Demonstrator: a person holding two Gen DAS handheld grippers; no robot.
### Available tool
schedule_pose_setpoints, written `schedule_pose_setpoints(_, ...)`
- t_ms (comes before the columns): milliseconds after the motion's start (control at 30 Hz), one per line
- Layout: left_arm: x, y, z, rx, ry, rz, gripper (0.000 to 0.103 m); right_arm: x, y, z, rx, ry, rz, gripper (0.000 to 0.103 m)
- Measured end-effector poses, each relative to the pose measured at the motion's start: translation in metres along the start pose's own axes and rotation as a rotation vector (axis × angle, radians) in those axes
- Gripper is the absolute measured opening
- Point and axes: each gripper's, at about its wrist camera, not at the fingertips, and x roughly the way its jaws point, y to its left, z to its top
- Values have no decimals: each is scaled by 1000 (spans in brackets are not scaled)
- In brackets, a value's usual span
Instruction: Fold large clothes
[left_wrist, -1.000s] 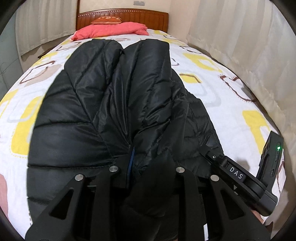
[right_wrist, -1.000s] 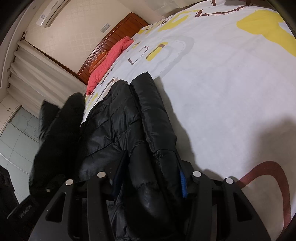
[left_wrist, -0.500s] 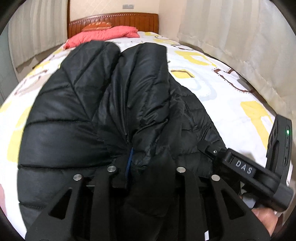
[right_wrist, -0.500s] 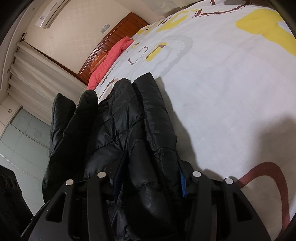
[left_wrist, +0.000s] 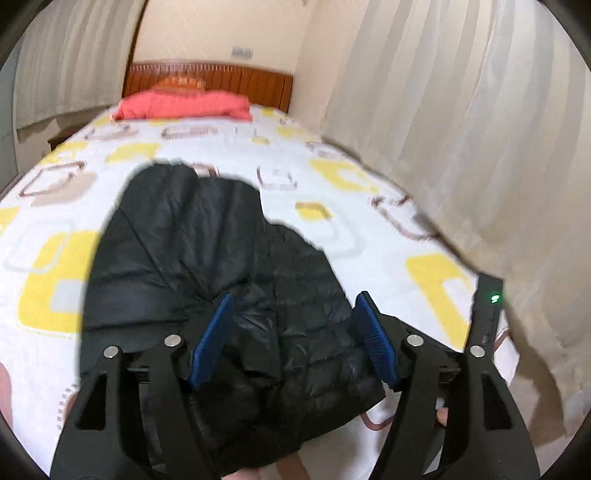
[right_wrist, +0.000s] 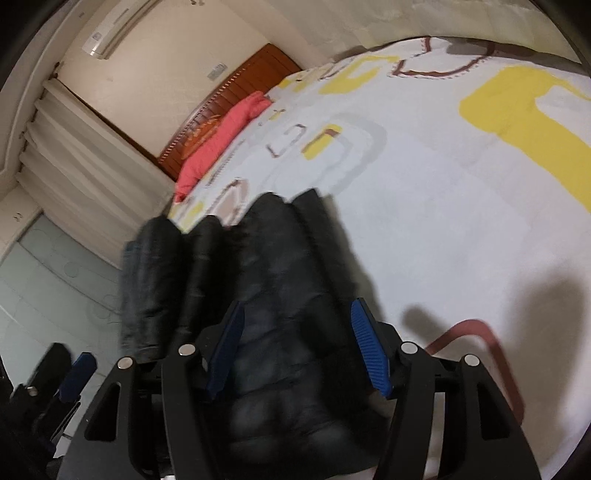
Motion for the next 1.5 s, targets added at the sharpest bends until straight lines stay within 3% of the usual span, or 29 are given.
schedule_pose_setpoints(200,-33,66,8,-159,-77,59,73,8,35,-6,19,33,120,67)
schedule_pose_setpoints(433,-15,165,-22,-419,9,114,73,53,69,-20,50,152,224,71)
schedule_pose_setpoints(600,3,199,-48,-528,75,110,73,70,89,-31,-25,181,186,74)
schedule_pose_setpoints(633,3,201,-50,-529,79,109,73,71,92,-33,-57,183,165,64)
schedule_pose_setpoints(667,4,200,-50,-522,78,103,73,71,93,-34,-73,178,151,44)
schedule_pose_setpoints(767,5,188,-45,-468,66,104,73,66,89,-32,-74,161,143,25)
schedule_pose_setpoints(967,19,161,-31,-386,60,49,73,33,60,-9,-40,54,99,20)
schedule_pose_setpoints(1233,62,125,-38,-320,154,0,73,22,5,0,23,29,25,20)
schedule_pose_setpoints(1500,96,105,-43,-195,224,126,74,42,-25,-2,66,65,70,20)
